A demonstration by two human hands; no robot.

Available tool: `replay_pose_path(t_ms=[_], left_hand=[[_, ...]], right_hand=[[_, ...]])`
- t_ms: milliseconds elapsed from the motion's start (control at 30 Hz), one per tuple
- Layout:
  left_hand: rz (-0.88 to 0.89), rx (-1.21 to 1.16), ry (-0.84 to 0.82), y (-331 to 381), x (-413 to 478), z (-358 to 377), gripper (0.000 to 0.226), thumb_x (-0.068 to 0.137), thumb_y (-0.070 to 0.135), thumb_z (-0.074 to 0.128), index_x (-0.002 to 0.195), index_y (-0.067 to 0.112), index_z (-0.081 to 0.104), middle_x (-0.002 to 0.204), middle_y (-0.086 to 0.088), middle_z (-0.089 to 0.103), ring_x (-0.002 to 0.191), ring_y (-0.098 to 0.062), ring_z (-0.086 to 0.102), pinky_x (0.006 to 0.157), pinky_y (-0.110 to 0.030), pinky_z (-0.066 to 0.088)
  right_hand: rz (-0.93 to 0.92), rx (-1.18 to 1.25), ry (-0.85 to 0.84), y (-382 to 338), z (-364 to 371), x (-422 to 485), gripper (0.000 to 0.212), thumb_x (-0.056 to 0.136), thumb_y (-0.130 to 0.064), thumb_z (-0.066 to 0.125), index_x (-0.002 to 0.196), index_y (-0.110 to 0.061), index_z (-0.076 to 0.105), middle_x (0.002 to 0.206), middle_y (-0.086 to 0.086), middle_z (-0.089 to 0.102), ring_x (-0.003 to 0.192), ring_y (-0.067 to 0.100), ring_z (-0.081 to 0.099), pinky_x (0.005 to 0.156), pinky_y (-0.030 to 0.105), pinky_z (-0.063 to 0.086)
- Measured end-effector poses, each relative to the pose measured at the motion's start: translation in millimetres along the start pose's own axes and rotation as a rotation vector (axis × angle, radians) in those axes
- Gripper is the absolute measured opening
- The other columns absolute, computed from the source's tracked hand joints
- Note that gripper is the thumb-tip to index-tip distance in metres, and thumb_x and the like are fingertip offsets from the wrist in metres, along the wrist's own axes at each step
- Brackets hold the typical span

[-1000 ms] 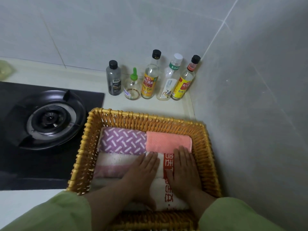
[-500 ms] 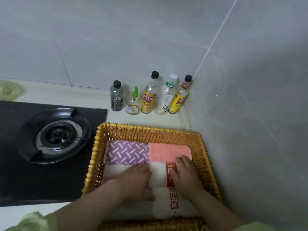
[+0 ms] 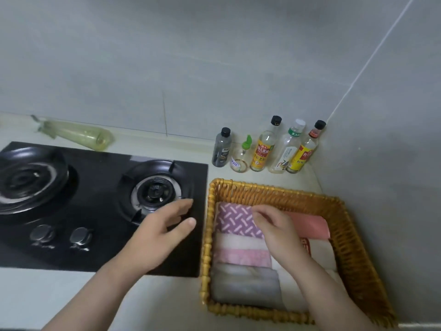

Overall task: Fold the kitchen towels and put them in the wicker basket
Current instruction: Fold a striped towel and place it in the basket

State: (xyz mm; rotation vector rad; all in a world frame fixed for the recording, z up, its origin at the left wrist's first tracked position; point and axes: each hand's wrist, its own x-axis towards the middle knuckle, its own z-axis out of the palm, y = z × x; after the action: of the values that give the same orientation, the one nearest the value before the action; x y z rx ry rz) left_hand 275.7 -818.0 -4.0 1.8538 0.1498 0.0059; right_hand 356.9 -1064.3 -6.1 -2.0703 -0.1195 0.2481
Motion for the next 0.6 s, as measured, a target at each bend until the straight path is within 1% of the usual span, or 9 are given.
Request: replay_pose_path(t_ms=[33,100,167,200,267,300,400,500,600], left_hand=[[-0.004,-0.004,0.039,-4,-7,-13,0.051,0.079,0.043,0.061,0.128,0.033,0.058,0.124,0.025,0.062,0.119,0.005,0.055,0.102,-0.021,0.044],[-0.012,-0.02,0.112,-9,-23,-34,0.049,0.079,0.042,0.061,0.127,0.03,0.06,0.12,0.025,0.065,0.115,0.008,0.057,0.097,-0.016,0.044],[-0.027,-0.041,0.19,-10,-40,-51,0.05,0.079,0.042,0.06,0.127,0.026,0.062,0.119,0.021,0.067,0.113,0.008,0.058,0.091,-0.012,0.045],[-0.027,-0.05,0.227,-9,-49,-57,0.049,0.08,0.042,0.061,0.126,0.025,0.062,0.118,0.02,0.067,0.113,0.008,0.058,0.09,-0.011,0.044],[-0.023,-0.071,0.297,-10,-66,-67,0.043,0.085,0.043,0.067,0.124,0.028,0.062,0.117,0.021,0.067,0.113,0.006,0.059,0.092,-0.015,0.044],[-0.022,-0.075,0.325,-10,-75,-70,0.04,0.085,0.044,0.068,0.123,0.031,0.062,0.117,0.022,0.067,0.113,0.006,0.059,0.093,-0.017,0.044],[-0.028,-0.08,0.392,-8,-101,-77,0.041,0.077,0.045,0.062,0.118,0.04,0.061,0.118,0.025,0.066,0.113,0.006,0.059,0.092,-0.021,0.045],[-0.039,-0.092,0.448,-5,-130,-80,0.052,0.069,0.059,0.062,0.117,0.041,0.063,0.12,0.02,0.067,0.114,0.003,0.06,0.093,-0.025,0.045],[-0.036,-0.059,0.497,0,-158,-79,0.05,0.069,0.062,0.06,0.115,0.042,0.065,0.118,0.021,0.067,0.113,0.002,0.061,0.093,-0.027,0.045]], right_hand=[[-0.023,0.015,-0.014,-9,7,-2,0.02,0.096,-0.016,0.058,0.096,-0.033,0.068,0.093,-0.017,0.07,0.088,-0.006,0.062,0.074,0.009,0.044],[-0.05,0.033,-0.059,-27,21,-8,0.018,0.096,-0.017,0.057,0.101,-0.028,0.07,0.095,-0.015,0.071,0.088,-0.005,0.063,0.073,0.007,0.045],[-0.069,0.029,-0.112,-43,32,-16,0.017,0.096,-0.02,0.057,0.104,-0.029,0.07,0.099,-0.015,0.07,0.091,-0.006,0.062,0.076,0.009,0.046],[-0.084,0.026,-0.137,-50,37,-19,0.018,0.096,-0.021,0.057,0.105,-0.031,0.069,0.101,-0.016,0.07,0.093,-0.005,0.062,0.08,0.012,0.047],[-0.106,0.017,-0.181,-62,44,-27,0.019,0.096,-0.022,0.056,0.106,-0.032,0.068,0.101,-0.016,0.069,0.096,-0.002,0.063,0.086,0.02,0.05],[-0.114,0.009,-0.197,-67,46,-31,0.019,0.097,-0.022,0.056,0.106,-0.033,0.068,0.101,-0.016,0.069,0.096,-0.002,0.063,0.086,0.021,0.051],[-0.155,0.01,-0.233,-77,52,-43,0.018,0.097,-0.023,0.056,0.106,-0.035,0.068,0.101,-0.018,0.069,0.095,-0.005,0.062,0.087,0.02,0.05],[-0.173,0.011,-0.279,-79,56,-58,0.019,0.097,-0.024,0.057,0.109,-0.033,0.067,0.104,-0.02,0.068,0.099,-0.009,0.06,0.09,0.017,0.048],[-0.179,0.017,-0.312,-80,56,-77,0.02,0.097,-0.023,0.056,0.105,-0.037,0.066,0.103,-0.02,0.068,0.099,-0.009,0.06,0.089,0.016,0.048]])
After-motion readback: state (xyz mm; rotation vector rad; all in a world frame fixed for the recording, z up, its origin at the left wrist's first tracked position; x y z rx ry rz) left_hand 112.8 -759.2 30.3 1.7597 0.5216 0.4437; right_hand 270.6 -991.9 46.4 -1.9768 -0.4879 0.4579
